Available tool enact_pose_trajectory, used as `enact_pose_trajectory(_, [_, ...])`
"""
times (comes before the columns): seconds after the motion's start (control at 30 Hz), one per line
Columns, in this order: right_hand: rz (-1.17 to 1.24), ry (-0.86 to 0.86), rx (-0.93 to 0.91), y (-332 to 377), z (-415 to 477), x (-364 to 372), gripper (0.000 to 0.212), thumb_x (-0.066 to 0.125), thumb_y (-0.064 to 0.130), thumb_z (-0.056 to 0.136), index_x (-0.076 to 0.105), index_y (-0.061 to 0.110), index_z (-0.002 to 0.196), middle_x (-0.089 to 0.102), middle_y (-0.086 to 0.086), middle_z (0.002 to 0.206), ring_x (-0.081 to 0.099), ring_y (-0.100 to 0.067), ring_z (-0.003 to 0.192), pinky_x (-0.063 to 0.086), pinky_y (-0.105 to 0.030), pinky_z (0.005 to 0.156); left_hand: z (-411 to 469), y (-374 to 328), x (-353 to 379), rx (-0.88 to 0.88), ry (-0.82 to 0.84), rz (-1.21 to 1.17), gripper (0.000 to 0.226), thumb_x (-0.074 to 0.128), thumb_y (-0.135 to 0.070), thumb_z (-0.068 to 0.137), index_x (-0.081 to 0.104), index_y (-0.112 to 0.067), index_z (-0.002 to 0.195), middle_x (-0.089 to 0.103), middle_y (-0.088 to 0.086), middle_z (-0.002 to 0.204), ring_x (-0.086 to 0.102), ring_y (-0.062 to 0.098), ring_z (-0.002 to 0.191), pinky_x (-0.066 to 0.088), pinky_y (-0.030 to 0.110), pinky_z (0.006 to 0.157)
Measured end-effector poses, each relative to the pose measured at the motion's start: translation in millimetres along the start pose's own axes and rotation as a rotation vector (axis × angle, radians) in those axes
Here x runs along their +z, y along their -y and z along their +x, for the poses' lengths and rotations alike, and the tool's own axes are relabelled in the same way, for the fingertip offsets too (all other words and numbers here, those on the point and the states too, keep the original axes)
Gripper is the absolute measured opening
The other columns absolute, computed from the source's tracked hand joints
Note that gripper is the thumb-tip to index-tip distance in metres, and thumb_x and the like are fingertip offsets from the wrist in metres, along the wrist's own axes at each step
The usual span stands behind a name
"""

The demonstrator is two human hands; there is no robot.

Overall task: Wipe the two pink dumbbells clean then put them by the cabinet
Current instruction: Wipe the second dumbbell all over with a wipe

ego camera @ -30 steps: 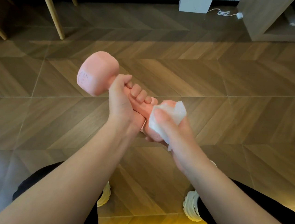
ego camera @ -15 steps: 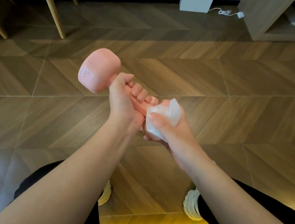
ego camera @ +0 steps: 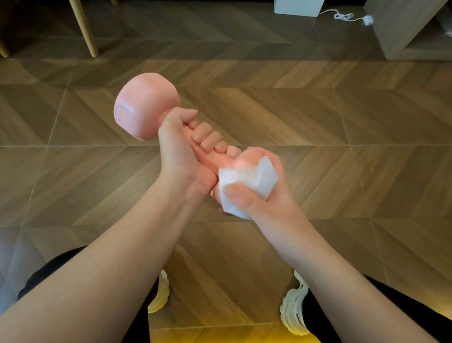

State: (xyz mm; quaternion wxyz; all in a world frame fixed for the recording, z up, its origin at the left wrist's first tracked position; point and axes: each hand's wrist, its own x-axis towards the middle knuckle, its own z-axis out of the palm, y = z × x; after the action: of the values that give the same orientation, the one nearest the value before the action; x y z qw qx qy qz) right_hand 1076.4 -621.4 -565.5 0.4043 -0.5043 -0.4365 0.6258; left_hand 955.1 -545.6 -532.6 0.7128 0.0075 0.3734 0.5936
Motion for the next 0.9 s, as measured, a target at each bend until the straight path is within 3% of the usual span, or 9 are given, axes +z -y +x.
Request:
enact_pose_trajectory(0.1, [0.143, -0.180, 0.076, 3.6, 6.1, 12.1, 0.067, 0.080, 0.037, 0.069, 0.047, 0.015, 0.124, 0.062, -0.018, 0.112, 0.063, -0.023, 0.082, 0.058, -0.045, 0.070, -1.1, 4.9, 3.1, 0.012, 0.024, 0.046, 0.032, 0.039, -0.014, 0.089, 0.029, -0.020, 0.059, 0.022, -0.006, 0.043, 0.024, 0.013, 0.033, 0.033, 0.018, 0.038])
enact_pose_trajectory(0.2, [0.173, -0.210, 0.094, 5.1, 8.0, 7.2, 0.063, 0.068, 0.058, 0.073, 0.055, 0.015, 0.117, 0.067, -0.014, 0.098, 0.064, -0.026, 0.080, 0.058, -0.053, 0.069, 1.1, 6.2, 4.5, 0.014, 0.025, 0.068, 0.031, 0.040, -0.015, 0.088, 0.029, -0.021, 0.060, 0.022, -0.006, 0.045, 0.022, 0.013, 0.037, 0.031, 0.021, 0.040])
enact_pose_trajectory(0.27, [0.149, -0.178, 0.121, 3.0, 7.6, 2.2, 0.057, 0.058, 0.060, 0.082, 0.059, 0.015, 0.118, 0.065, -0.031, 0.107, 0.065, -0.043, 0.089, 0.053, -0.067, 0.083, 2.3, 4.6, 4.2, 0.005, 0.023, 0.058, 0.031, 0.041, -0.015, 0.088, 0.030, -0.021, 0.059, 0.023, -0.007, 0.044, 0.023, 0.012, 0.036, 0.031, 0.019, 0.039])
enact_pose_trajectory(0.33, [0.112, -0.083, 0.143, 1.2, 5.7, -4.1, 0.062, 0.053, 0.062, 0.085, 0.056, 0.017, 0.128, 0.051, -0.043, 0.119, 0.051, -0.060, 0.111, 0.042, -0.076, 0.091, 2.5, 1.6, 3.4, -0.004, 0.025, 0.034, 0.033, 0.041, -0.015, 0.088, 0.030, -0.021, 0.058, 0.023, -0.007, 0.043, 0.025, 0.013, 0.033, 0.033, 0.017, 0.039])
enact_pose_trajectory(0.47, [0.083, 0.045, 0.057, 1.2, 1.5, -6.1, 0.069, 0.067, 0.047, 0.081, 0.042, 0.017, 0.139, 0.050, -0.027, 0.137, 0.051, -0.047, 0.124, 0.045, -0.069, 0.097, 0.3, -1.2, 0.9, 0.002, 0.026, -0.004, 0.033, 0.040, -0.015, 0.088, 0.030, -0.020, 0.057, 0.024, -0.007, 0.042, 0.026, 0.013, 0.031, 0.035, 0.018, 0.037])
enact_pose_trajectory(0.6, [0.173, -0.148, 0.116, 2.0, 3.4, 9.5, 0.063, 0.080, 0.026, 0.070, 0.046, 0.027, 0.123, 0.059, -0.018, 0.128, 0.069, -0.032, 0.095, 0.058, -0.059, 0.083, -1.6, 5.1, 1.2, 0.027, 0.045, 0.077, 0.031, 0.039, -0.013, 0.089, 0.029, -0.020, 0.059, 0.022, -0.006, 0.043, 0.023, 0.013, 0.034, 0.033, 0.018, 0.038])
enact_pose_trajectory(0.73, [0.273, -0.215, 0.135, 10.5, 4.5, 10.9, 0.054, 0.068, 0.037, 0.079, 0.049, 0.014, 0.124, 0.065, -0.025, 0.113, 0.064, -0.027, 0.078, 0.060, -0.044, 0.063, 0.3, 7.7, 2.9, 0.024, 0.051, 0.098, 0.029, 0.041, -0.013, 0.088, 0.030, -0.020, 0.062, 0.024, -0.006, 0.044, 0.024, 0.013, 0.037, 0.032, 0.021, 0.040])
enact_pose_trajectory(0.8, [0.240, -0.219, 0.153, 10.8, 4.0, 7.4, 0.054, 0.064, 0.044, 0.082, 0.052, 0.014, 0.125, 0.065, -0.025, 0.118, 0.068, -0.029, 0.083, 0.062, -0.050, 0.070, 0.7, 8.2, 3.4, 0.025, 0.052, 0.090, 0.029, 0.041, -0.014, 0.087, 0.030, -0.020, 0.061, 0.024, -0.006, 0.044, 0.024, 0.013, 0.037, 0.032, 0.022, 0.040])
enact_pose_trajectory(0.9, [0.249, -0.196, 0.205, 10.5, 3.3, 0.4, 0.053, 0.063, 0.049, 0.088, 0.055, 0.017, 0.129, 0.065, -0.021, 0.124, 0.066, -0.038, 0.109, 0.051, -0.067, 0.091, 0.8, 5.8, 2.9, 0.005, 0.061, 0.048, 0.032, 0.040, -0.015, 0.088, 0.031, -0.020, 0.057, 0.024, -0.006, 0.043, 0.025, 0.013, 0.034, 0.032, 0.019, 0.039])
